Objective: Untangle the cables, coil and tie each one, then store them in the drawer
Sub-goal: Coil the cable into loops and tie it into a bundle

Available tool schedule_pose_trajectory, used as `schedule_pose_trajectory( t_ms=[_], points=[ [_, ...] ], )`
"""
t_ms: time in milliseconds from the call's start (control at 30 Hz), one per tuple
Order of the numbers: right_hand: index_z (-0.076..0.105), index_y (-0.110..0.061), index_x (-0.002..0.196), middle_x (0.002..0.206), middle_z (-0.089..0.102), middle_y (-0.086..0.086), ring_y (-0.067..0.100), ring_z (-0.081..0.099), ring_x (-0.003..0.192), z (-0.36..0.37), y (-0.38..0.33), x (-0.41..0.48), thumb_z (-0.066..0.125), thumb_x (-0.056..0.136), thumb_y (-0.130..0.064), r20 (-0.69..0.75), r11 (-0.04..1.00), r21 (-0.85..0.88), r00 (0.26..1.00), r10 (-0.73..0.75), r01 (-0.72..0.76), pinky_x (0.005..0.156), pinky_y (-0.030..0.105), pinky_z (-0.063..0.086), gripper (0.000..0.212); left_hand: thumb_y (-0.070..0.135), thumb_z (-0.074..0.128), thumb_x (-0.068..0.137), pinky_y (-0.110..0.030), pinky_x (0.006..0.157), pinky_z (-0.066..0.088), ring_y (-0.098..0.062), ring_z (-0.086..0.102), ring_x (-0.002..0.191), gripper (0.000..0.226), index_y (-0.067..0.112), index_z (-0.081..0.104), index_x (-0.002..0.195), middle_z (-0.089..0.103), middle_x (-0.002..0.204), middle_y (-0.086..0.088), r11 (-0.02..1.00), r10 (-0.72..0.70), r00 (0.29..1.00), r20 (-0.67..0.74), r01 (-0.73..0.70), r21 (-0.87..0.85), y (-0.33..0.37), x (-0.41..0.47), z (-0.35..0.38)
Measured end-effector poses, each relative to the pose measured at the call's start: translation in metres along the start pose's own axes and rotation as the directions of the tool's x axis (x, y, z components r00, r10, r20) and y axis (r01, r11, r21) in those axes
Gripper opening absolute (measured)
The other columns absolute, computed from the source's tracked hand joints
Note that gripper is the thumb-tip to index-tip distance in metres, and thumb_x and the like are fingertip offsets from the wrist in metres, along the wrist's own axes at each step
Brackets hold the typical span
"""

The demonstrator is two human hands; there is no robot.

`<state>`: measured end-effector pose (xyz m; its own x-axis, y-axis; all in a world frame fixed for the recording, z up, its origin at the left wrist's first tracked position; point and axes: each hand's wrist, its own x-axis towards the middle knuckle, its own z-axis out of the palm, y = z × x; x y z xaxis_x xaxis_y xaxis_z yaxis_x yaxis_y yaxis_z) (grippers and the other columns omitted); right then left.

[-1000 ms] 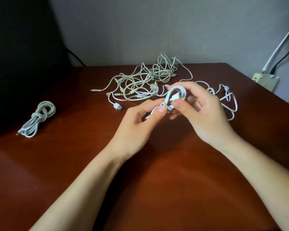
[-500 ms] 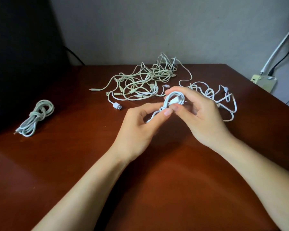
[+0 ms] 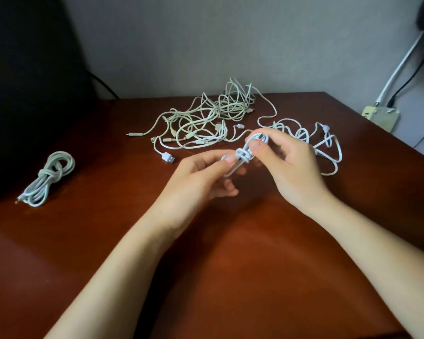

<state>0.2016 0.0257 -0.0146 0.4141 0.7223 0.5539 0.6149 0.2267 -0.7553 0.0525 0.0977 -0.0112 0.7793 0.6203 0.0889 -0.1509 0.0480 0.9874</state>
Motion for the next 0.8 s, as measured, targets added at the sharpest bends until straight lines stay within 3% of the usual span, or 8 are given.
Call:
schedule_pose_trajectory(
  t_ms=[167, 300, 467, 600, 700, 800],
  points=[
    [0.065, -0.028, 0.078, 0.075, 0.066, 0.002, 0.029, 0.06, 0.07, 0.003, -0.001, -0.002, 0.056, 0.079, -0.053, -0.038, 0.999, 0.004, 0.999, 0.034, -0.034, 0.071, 0.046, 0.051, 0.027, 0.022, 0.066, 0.088, -0.03, 0.069, 0.056, -0.008, 0.061, 0.059, 0.005, 0.022, 0.071, 0.09, 0.066, 0.069, 0.006, 0.916, 0.189, 0.974, -0.125, -0.129, 0.38, -0.006, 0.001, 0.0],
    [0.067, -0.029, 0.08, 0.075, 0.066, 0.011, 0.041, 0.058, 0.072, 0.007, 0.001, -0.004, 0.058, 0.078, -0.052, -0.02, 0.998, 0.039, 0.999, 0.044, -0.043, 0.07, 0.054, 0.05, 0.024, 0.031, 0.067, 0.087, -0.043, 0.072, 0.057, -0.017, 0.067, 0.068, 0.005, 0.027, 0.071, 0.087, 0.071, 0.076, 0.002, 0.851, 0.304, 0.942, -0.144, -0.2, 0.486, -0.009, 0.001, 0.002],
    [0.07, -0.041, 0.084, 0.088, 0.068, 0.005, 0.035, 0.059, 0.078, 0.005, 0.0, -0.006, 0.06, 0.081, -0.043, 0.048, 0.991, 0.128, 0.999, 0.023, -0.029, 0.075, 0.052, 0.048, 0.01, 0.025, 0.069, 0.087, -0.032, 0.081, 0.055, -0.004, 0.067, 0.08, 0.014, 0.016, 0.073, 0.097, 0.073, 0.085, 0.009, 0.85, 0.322, 0.928, -0.189, -0.196, 0.49, -0.011, -0.001, 0.004],
    [0.068, -0.038, 0.088, 0.09, 0.068, 0.002, 0.026, 0.061, 0.083, 0.005, -0.001, -0.007, 0.06, 0.082, -0.038, 0.085, 0.986, 0.169, 0.996, -0.007, -0.007, 0.077, 0.044, 0.049, 0.01, 0.014, 0.068, 0.087, -0.021, 0.081, 0.053, -0.007, 0.067, 0.085, 0.016, 0.009, 0.072, 0.101, 0.074, 0.093, 0.003, 0.885, 0.335, 0.926, -0.177, -0.244, 0.397, -0.01, -0.002, 0.005],
    [0.066, -0.035, 0.097, 0.093, 0.069, -0.007, 0.008, 0.062, 0.092, 0.004, -0.001, -0.007, 0.061, 0.082, -0.034, 0.096, 0.981, 0.192, 0.995, -0.036, 0.017, 0.083, 0.031, 0.051, 0.015, 0.008, 0.066, 0.086, -0.015, 0.077, 0.05, -0.002, 0.064, 0.082, 0.015, 0.007, 0.071, 0.1, 0.074, 0.093, 0.001, 0.917, 0.318, 0.936, -0.148, -0.264, 0.298, -0.009, -0.003, 0.004],
    [0.063, -0.041, 0.104, 0.102, 0.069, -0.01, 0.008, 0.063, 0.1, 0.001, -0.001, -0.005, 0.061, 0.083, -0.035, 0.097, 0.988, 0.139, 0.992, -0.076, 0.062, 0.091, 0.033, 0.051, 0.022, 0.005, 0.065, 0.087, -0.015, 0.078, 0.048, 0.0, 0.064, 0.084, 0.016, 0.01, 0.071, 0.101, 0.074, 0.093, 0.005, 0.937, 0.302, 0.944, -0.133, -0.268, 0.225, -0.008, -0.002, 0.003]
  ],
)
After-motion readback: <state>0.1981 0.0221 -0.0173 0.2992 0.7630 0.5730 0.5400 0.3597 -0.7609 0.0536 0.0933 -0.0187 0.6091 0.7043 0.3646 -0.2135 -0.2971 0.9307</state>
